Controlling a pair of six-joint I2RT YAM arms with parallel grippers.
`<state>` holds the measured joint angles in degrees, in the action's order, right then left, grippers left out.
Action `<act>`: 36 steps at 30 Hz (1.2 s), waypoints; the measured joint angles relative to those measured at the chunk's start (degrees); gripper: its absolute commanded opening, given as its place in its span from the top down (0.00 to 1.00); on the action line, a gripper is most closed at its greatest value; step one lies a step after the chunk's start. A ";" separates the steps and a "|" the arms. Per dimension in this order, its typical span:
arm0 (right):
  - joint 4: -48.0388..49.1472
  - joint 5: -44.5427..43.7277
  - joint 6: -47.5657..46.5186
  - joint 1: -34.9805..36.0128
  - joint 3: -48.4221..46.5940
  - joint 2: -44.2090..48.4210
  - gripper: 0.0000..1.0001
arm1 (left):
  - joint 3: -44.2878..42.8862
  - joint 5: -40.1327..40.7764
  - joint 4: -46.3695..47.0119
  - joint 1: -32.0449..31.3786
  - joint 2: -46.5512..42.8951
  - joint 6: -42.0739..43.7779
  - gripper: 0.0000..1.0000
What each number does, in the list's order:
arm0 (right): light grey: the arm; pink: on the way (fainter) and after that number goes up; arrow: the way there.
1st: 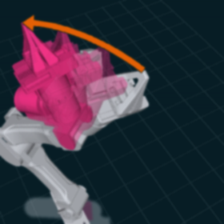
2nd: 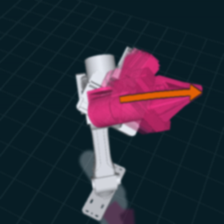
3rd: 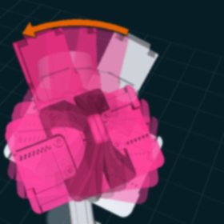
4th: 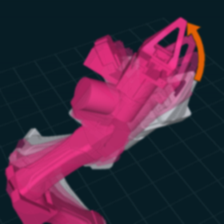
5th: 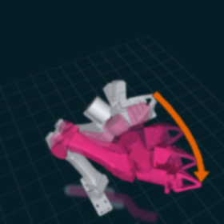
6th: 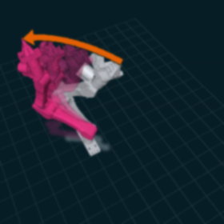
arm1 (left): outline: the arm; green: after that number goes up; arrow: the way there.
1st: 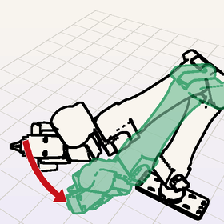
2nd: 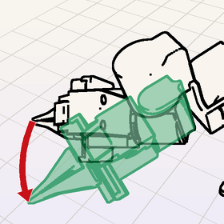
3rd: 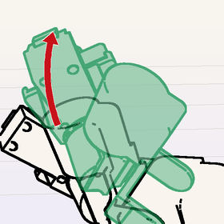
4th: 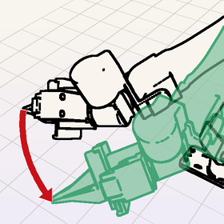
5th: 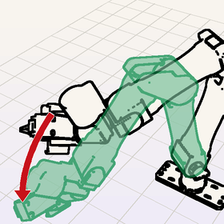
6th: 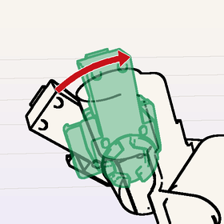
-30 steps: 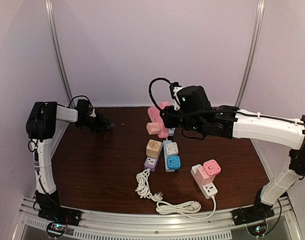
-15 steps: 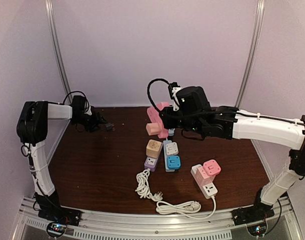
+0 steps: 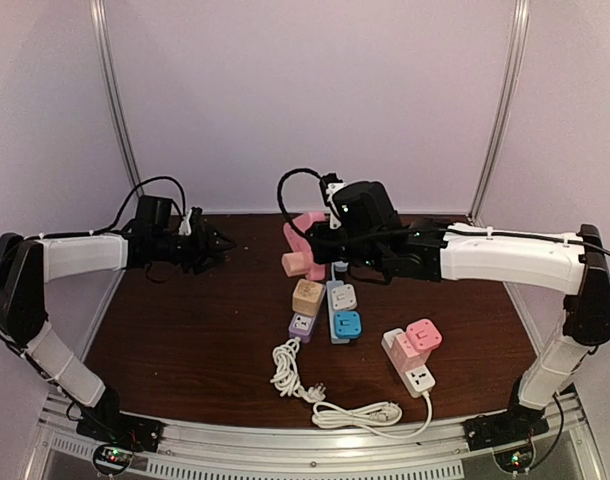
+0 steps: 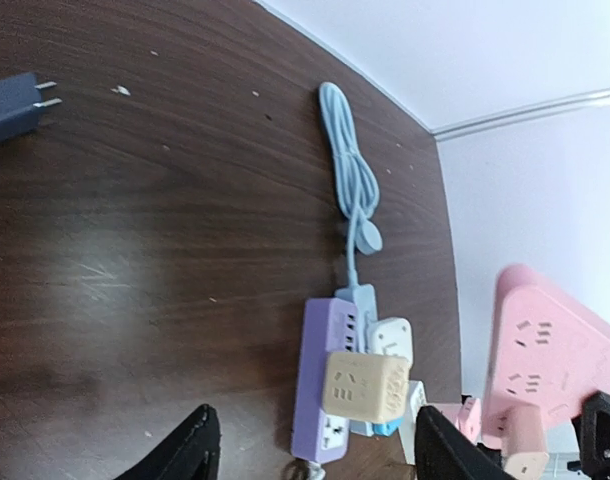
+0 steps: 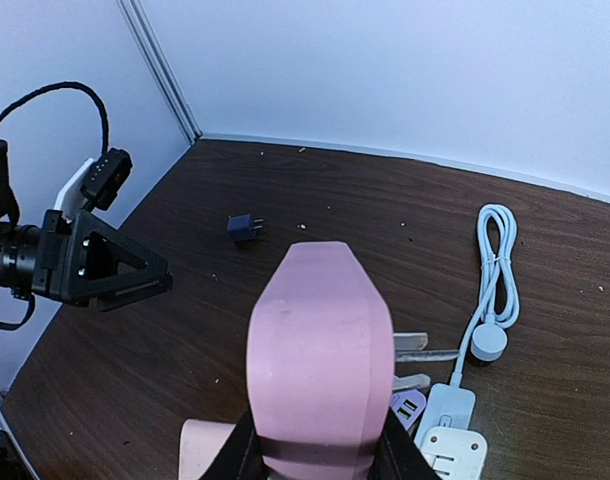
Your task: Pull the plug off the socket
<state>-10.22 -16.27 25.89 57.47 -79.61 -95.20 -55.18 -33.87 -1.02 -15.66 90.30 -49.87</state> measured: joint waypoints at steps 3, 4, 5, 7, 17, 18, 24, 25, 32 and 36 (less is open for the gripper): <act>1.22 0.61 0.07 -0.02 -0.11 -0.85 1.00 | 2.56 0.22 1.92 -4.50 -4.02 -2.21 0.32; 1.49 0.81 0.13 0.00 -0.24 -1.09 1.00 | 3.52 0.22 3.04 -6.05 -5.46 -3.10 0.32; 1.64 1.01 0.20 0.00 -0.59 -1.40 1.00 | 4.52 0.24 4.28 -7.54 -6.75 -4.15 0.32; 2.36 1.31 0.35 0.00 -1.27 -2.12 1.00 | 6.36 0.35 6.43 -9.81 -8.81 -5.97 0.31; 3.61 2.43 1.33 0.02 -4.39 -5.90 1.00 | 9.35 3.54 13.05 -18.03 -11.02 -12.52 0.30; 3.65 2.49 1.40 0.04 -4.59 -6.19 1.00 | 9.35 3.87 13.64 -18.75 -11.02 -12.90 0.31; 3.48 2.54 1.46 0.50 -6.14 -7.21 1.00 | 9.35 5.20 15.58 -20.55 -9.97 -14.29 0.38; 3.50 2.51 1.46 0.72 -6.40 -7.28 1.00 | 9.33 5.49 15.65 -20.76 -9.66 -14.45 0.40; 2.54 0.59 0.98 2.27 -7.82 -8.35 1.00 | 9.25 7.26 15.96 -22.18 -8.70 -15.45 0.56; 1.84 -1.18 -0.02 3.41 -8.79 -9.27 1.00 | 9.03 8.00 15.93 -22.32 -8.66 -15.39 0.62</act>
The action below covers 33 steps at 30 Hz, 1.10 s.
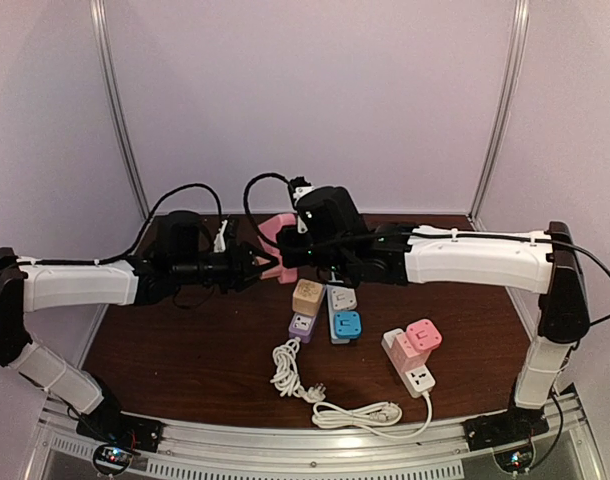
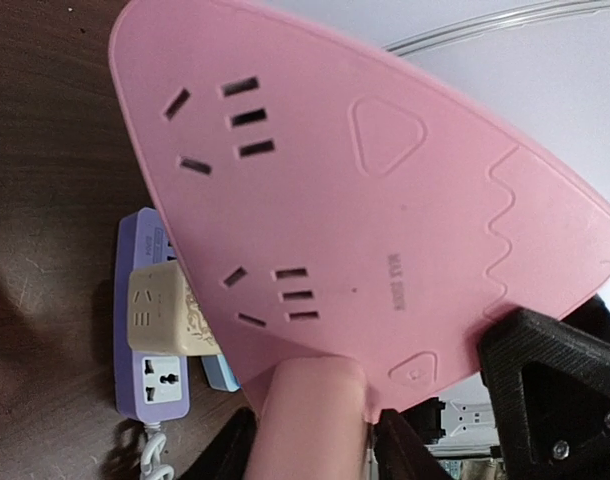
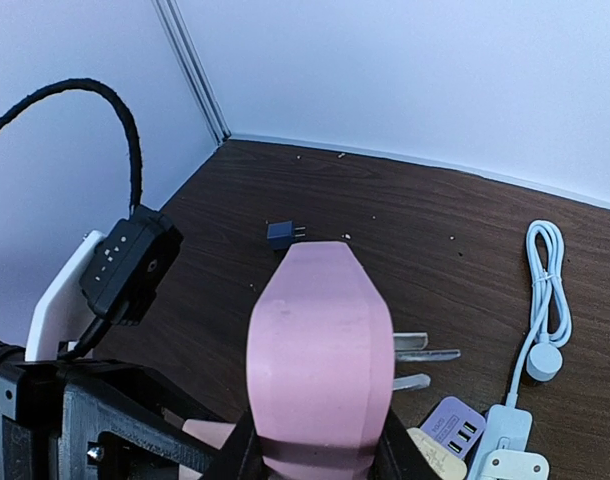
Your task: Pull the plug off the socket
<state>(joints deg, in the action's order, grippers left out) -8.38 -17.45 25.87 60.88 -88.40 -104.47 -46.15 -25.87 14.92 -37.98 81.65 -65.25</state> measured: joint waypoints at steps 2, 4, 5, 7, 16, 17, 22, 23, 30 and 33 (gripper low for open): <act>-0.26 -0.81 -0.44 0.52 -0.28 -0.13 1.00 | -0.04 0.26 -0.02 0.00 0.00 -0.09 0.62; -0.42 -1.55 -0.85 0.79 -0.35 -0.13 1.00 | -0.04 0.31 -0.02 0.00 0.00 0.00 0.60; -0.48 -1.88 -1.14 0.85 -0.35 -0.13 1.00 | -0.07 0.39 -0.04 0.00 0.00 0.00 0.61; -0.70 -2.36 -1.51 0.92 -0.35 -0.13 1.00 | -0.13 0.42 -0.33 0.00 0.00 0.02 0.64; -1.14 -3.78 -1.73 1.03 -0.35 -0.13 1.00 | -0.20 0.02 0.55 0.22 0.00 -2.05 1.00; -1.05 -3.89 -1.77 1.05 -0.35 -0.13 1.00 | -0.17 -0.09 0.63 0.22 0.00 -2.56 1.00; 0.33 -4.42 -1.92 1.05 0.57 0.26 1.00 | 0.59 -0.50 2.73 0.28 0.00 -5.03 1.00; 0.98 -4.22 -1.84 0.96 1.36 0.57 1.00 | 0.72 -0.55 2.80 0.26 0.00 -5.22 1.00; 4.79 -1.20 -0.59 0.07 4.98 2.69 1.00 | 1.46 -0.83 2.49 0.59 -1.42 -5.22 1.00; 5.95 -0.39 -0.48 0.04 5.79 3.21 1.00 | 2.97 -1.11 2.47 0.94 -3.58 -5.11 1.00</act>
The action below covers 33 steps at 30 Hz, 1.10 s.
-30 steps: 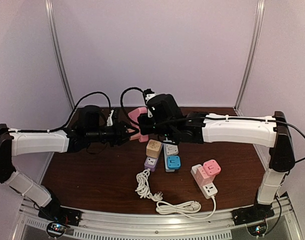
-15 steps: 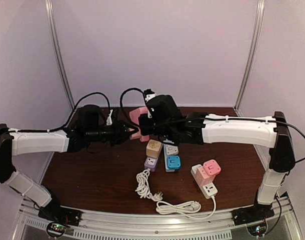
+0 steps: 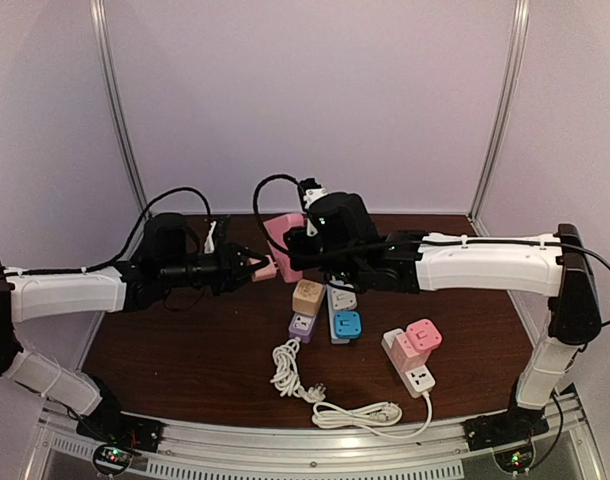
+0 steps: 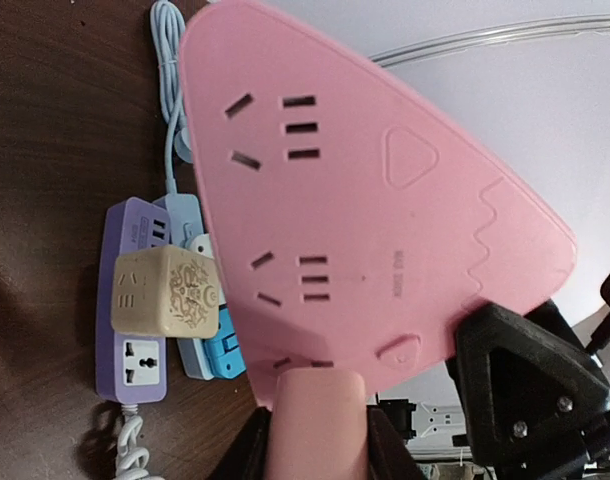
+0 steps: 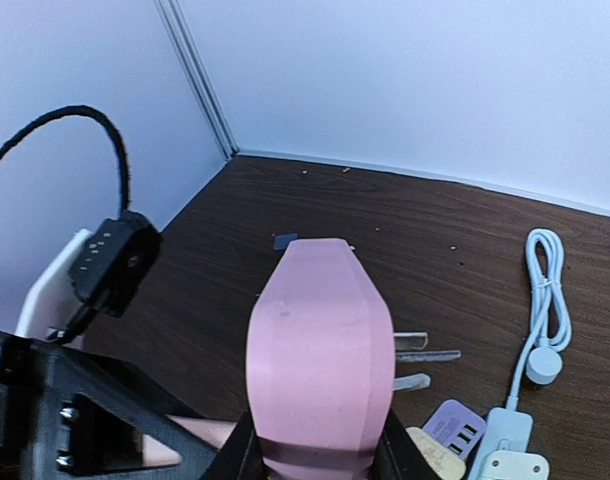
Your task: Pull the plug off the socket
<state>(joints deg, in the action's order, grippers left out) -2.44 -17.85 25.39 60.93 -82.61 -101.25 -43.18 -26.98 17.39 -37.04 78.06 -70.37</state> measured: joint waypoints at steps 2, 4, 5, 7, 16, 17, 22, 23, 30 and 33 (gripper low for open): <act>-0.74 -1.88 -0.61 -0.85 0.63 0.24 1.00 | 1.01 -0.72 -1.07 0.72 -1.75 0.24 1.00; -1.46 -3.72 -1.09 -2.78 1.11 0.26 1.00 | 1.70 -1.25 -2.12 1.18 -2.99 0.52 1.00; -1.75 -4.48 -1.27 -3.41 1.27 0.26 1.00 | 1.92 -1.40 -2.54 1.38 -3.39 0.68 1.00; -2.10 -5.88 -1.55 -4.92 1.38 0.26 1.00 | 2.32 -1.62 -3.26 1.70 -4.00 1.09 1.00; -2.78 -6.47 -1.73 -4.63 1.38 1.53 1.00 | 3.41 -2.01 -9.20 10.51 -5.31 6.29 1.00; -2.91 -6.40 -1.73 -4.55 1.38 1.79 1.00 | 3.41 -2.01 -9.49 12.02 -4.81 7.34 1.00; -3.43 -6.16 -1.73 -4.52 1.57 3.34 1.00 | 2.14 -2.56 -9.46 16.72 2.34 10.84 1.00; -3.58 -6.12 -1.70 -4.52 1.66 3.72 1.00 | 1.18 -2.82 -9.60 17.44 4.63 11.61 1.00; -4.76 -5.77 -1.66 -4.55 3.67 6.93 1.00 | -8.66 -4.35 -9.57 20.24 19.58 16.37 1.00; -5.01 -5.73 -1.68 -4.52 4.28 8.07 1.00 | -12.37 -5.42 -9.29 20.96 25.44 17.62 1.00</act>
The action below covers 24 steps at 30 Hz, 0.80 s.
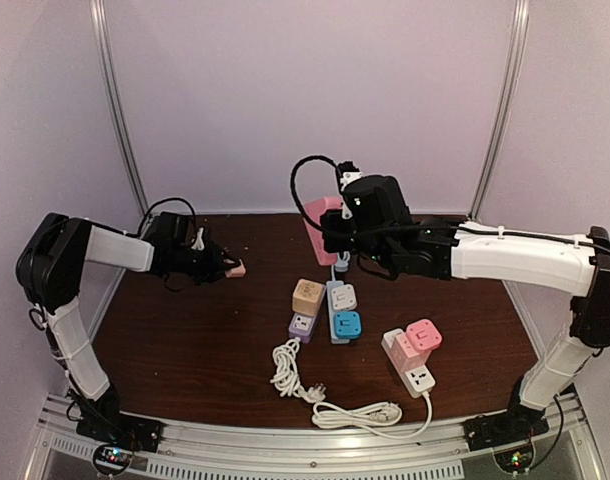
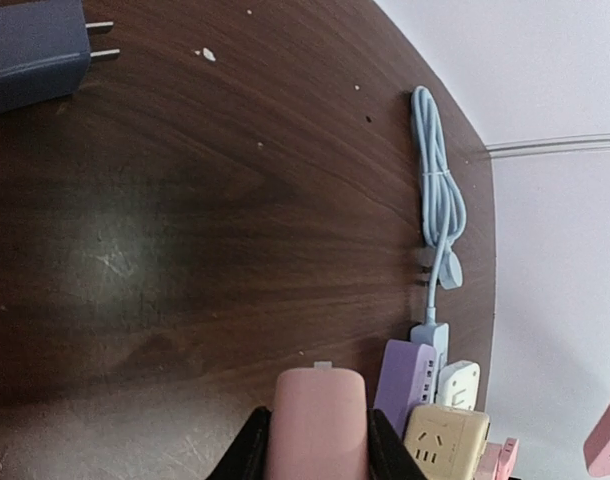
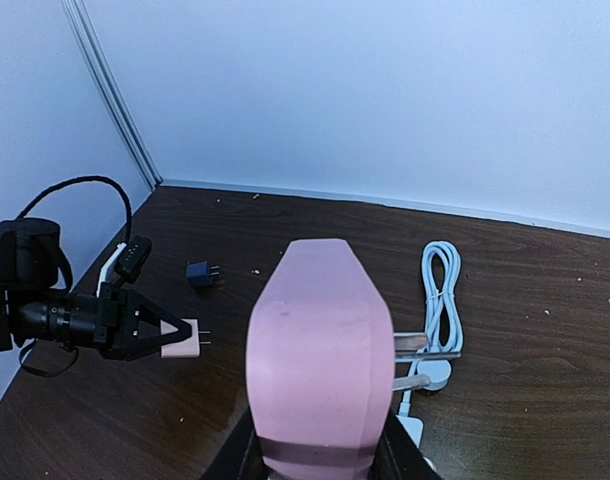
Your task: Pull the plug off the socket
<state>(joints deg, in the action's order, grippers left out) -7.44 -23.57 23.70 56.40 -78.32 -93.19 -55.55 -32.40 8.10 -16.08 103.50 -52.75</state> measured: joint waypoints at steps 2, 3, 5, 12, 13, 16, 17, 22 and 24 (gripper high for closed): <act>-0.42 -0.02 0.00 0.00 0.28 0.61 1.00 | -1.77 -0.44 0.52 0.42 3.41 0.39 1.00; -0.59 -0.02 0.00 0.00 0.37 0.83 1.00 | -2.56 -0.59 0.61 0.59 4.98 0.50 1.00; -1.03 -0.04 0.00 0.00 0.66 1.36 1.00 | -4.11 -0.85 0.61 0.87 7.67 0.63 1.00; -1.84 -0.04 0.00 -0.02 0.72 2.16 1.00 | -7.96 -0.87 0.46 1.20 11.72 0.61 0.93; -1.90 -0.04 0.00 -0.02 0.74 2.16 1.00 | -8.33 -0.87 0.48 1.27 12.04 0.59 0.92; -2.01 -0.04 -0.02 -0.02 0.92 2.16 1.00 | -8.90 -0.85 0.42 1.55 12.87 0.59 0.90; -2.14 -0.04 -0.04 0.00 0.98 2.19 1.00 | -8.96 -0.87 0.39 1.68 13.16 0.59 0.90; -2.29 -0.07 -0.31 0.00 1.03 2.23 1.00 | -9.73 -1.09 0.37 2.03 15.02 0.48 0.84; -2.38 -0.07 -0.46 0.00 1.05 2.32 1.00 | -9.86 -1.25 0.35 2.14 15.12 0.52 0.79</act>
<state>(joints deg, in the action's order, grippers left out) -9.82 -23.64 23.24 56.40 -77.28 -90.87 -65.41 -33.65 8.45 -13.93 118.63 -52.23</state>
